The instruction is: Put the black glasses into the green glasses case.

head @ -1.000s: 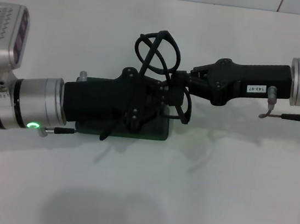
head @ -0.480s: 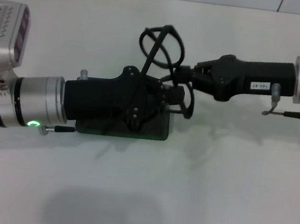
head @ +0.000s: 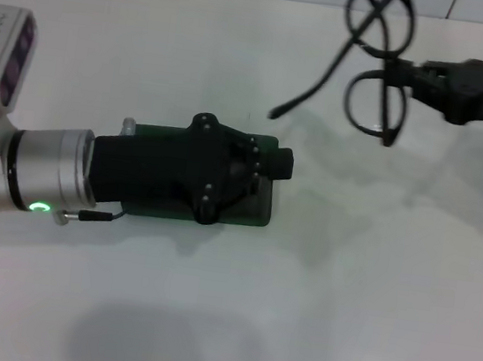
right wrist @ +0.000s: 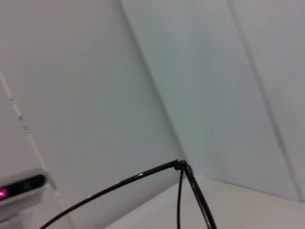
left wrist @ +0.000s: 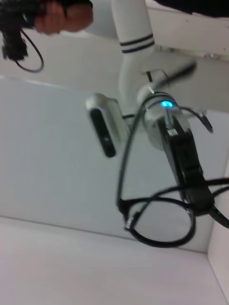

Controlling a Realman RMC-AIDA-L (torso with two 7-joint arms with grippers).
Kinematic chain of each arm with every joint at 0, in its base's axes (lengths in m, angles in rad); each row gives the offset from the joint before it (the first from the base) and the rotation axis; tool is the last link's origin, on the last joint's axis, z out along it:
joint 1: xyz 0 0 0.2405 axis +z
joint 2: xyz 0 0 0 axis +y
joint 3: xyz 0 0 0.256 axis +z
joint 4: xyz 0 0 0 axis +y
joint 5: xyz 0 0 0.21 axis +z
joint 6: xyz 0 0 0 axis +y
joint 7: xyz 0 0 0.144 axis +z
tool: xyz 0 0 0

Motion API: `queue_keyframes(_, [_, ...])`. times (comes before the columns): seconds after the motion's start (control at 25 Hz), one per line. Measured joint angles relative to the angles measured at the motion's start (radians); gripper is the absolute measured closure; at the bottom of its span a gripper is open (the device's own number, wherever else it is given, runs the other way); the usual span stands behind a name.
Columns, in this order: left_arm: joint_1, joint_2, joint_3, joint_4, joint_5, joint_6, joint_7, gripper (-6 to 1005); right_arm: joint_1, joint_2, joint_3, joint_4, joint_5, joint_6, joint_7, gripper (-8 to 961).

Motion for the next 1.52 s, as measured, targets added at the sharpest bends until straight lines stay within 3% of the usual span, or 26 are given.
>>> queue_keyframes(0.16, [0.002,0.003,0.002,0.015,0.002,0.035,0.002,998,-0.048,-0.024,0.011,0.0,0.0,0.008,-0.022,916])
queue_keyframes(0.28, [0.006,0.001,0.013,0.042,0.005,0.064,0.002,998,-0.064,-0.028,0.015,0.008,-0.005,0.02,-0.039,916])
queue_keyframes(0.84, [-0.029,-0.004,0.018,0.044,-0.024,0.124,0.001,999,-0.04,0.041,-0.033,0.007,-0.077,0.02,-0.08,916])
queue_keyframes(1.52, [-0.058,-0.009,0.038,-0.022,-0.023,0.098,0.002,1000,0.024,0.051,-0.068,0.015,-0.024,0.01,-0.083,915])
